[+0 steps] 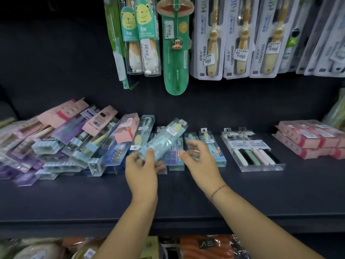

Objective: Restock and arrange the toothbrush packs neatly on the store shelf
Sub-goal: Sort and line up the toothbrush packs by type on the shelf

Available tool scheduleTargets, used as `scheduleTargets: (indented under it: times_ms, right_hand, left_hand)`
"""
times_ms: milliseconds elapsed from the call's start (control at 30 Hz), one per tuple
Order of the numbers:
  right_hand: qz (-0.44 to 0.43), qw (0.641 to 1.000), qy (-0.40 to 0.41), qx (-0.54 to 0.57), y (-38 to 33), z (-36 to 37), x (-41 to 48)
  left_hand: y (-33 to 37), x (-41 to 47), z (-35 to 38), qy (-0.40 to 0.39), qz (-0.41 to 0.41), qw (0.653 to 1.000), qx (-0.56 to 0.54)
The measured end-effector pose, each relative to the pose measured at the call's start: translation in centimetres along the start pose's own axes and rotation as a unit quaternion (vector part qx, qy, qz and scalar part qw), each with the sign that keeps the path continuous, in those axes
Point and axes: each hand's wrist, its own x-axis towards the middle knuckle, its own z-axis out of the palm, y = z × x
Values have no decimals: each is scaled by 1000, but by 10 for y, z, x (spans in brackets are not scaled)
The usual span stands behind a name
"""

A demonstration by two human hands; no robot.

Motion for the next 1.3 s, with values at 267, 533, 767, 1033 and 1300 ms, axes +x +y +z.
scheduleTargets:
  times_ms: [267,533,767,1033,1300]
  right_hand:
    - [64,985,-10,158,5,-15,-5]
    - [66,984,150,65,17,-90,15]
    - [44,984,132,-107,22,-79,49]
    - [103,933,162,-303,33,-54,54]
    - [41,975,-13,-218,6,-6,30]
  left_hand:
    - [-24,-45,25,-169,-85,982,31]
    - [-41,-11,5,-162,373,744,530]
    - [-55,16,-3,-115,360,661,648]
    - [-53,20,1,-73,326,707,624]
    - [-47,17,-4,-61,292,738,605]
